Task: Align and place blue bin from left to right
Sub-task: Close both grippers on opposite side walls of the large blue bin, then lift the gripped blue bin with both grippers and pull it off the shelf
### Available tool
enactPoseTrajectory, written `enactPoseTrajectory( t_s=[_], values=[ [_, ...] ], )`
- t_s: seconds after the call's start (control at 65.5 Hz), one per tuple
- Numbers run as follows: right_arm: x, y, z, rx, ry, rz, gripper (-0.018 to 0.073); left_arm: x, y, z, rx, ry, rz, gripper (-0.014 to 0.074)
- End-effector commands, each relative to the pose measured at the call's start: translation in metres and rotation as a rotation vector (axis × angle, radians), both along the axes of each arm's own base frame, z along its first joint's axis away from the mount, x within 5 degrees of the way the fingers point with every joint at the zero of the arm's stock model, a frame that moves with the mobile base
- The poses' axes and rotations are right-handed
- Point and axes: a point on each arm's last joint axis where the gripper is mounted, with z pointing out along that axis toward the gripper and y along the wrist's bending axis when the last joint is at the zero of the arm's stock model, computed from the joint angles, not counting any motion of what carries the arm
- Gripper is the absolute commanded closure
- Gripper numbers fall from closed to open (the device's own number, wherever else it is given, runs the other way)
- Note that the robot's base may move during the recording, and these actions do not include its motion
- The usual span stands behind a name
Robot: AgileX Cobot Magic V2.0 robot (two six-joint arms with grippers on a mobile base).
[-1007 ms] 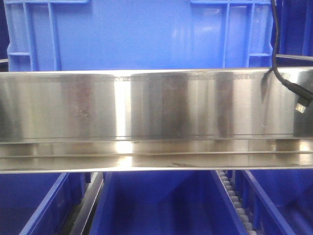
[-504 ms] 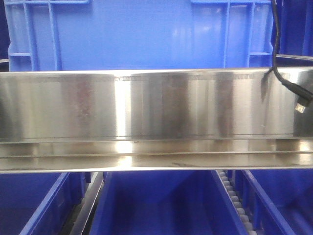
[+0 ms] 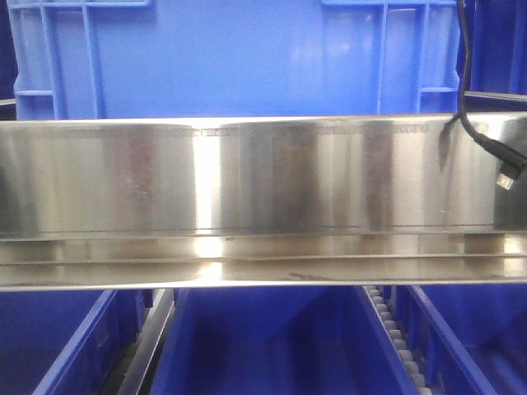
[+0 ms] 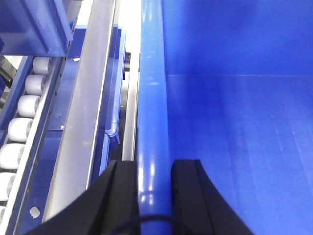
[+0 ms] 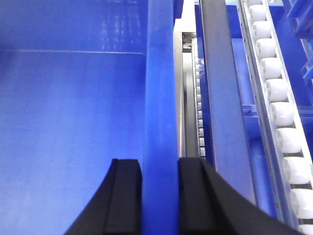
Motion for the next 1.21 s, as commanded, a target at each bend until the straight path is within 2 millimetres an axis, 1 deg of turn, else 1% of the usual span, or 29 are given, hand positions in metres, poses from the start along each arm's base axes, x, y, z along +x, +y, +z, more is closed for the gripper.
enactPoseTrajectory(
  t_s=[0.0, 0.168, 0.336, 0.427, 0.534, 0.656, 0.824, 0.9, 0.961, 1.099, 1.19],
  values=[
    [0.0, 0.001, 0.006, 0.023, -0.034, 0.007, 0.0628, 0.001, -0.001, 0.003, 0.003, -0.022, -0.001, 0.0707],
    [-0.001, 0.0, 0.008, 0.024, -0.035, 0.005, 0.0628, 0.0, 0.001, 0.004, 0.018, -0.025, 0.004, 0.0707],
    [-0.006, -0.007, 0.015, 0.007, -0.032, -0.06, 0.0629, -0.012, 0.002, 0.021, 0.0, -0.058, 0.005, 0.0707],
    [-0.014, -0.007, 0.026, 0.017, -0.058, -0.05, 0.0629, -0.021, 0.003, 0.034, -0.016, -0.081, 0.016, 0.0707],
    [-0.024, -0.007, 0.044, 0.04, -0.101, -0.058, 0.0629, -0.033, 0.007, 0.049, -0.026, -0.116, 0.017, 0.0707],
    [-0.035, -0.01, 0.061, 0.055, -0.116, -0.059, 0.0629, -0.043, 0.011, 0.059, -0.028, -0.121, 0.024, 0.0707],
    [-0.052, -0.014, 0.078, 0.068, -0.145, -0.079, 0.0629, -0.056, 0.014, 0.07, -0.032, -0.123, 0.036, 0.0707],
    [-0.058, -0.015, 0.084, 0.082, -0.162, -0.117, 0.0629, -0.064, 0.013, 0.076, -0.036, -0.12, 0.037, 0.0707],
    [-0.065, -0.012, 0.089, 0.092, -0.174, -0.109, 0.0629, -0.074, 0.011, 0.081, -0.036, -0.116, 0.054, 0.0707],
    [-0.079, -0.006, 0.098, 0.087, -0.209, -0.079, 0.0629, -0.096, 0.005, 0.096, -0.034, -0.19, 0.1, 0.0707],
    [-0.088, -0.004, 0.103, 0.097, -0.22, -0.07, 0.0635, -0.108, -0.001, 0.097, -0.034, -0.193, 0.079, 0.0707]
  ],
)
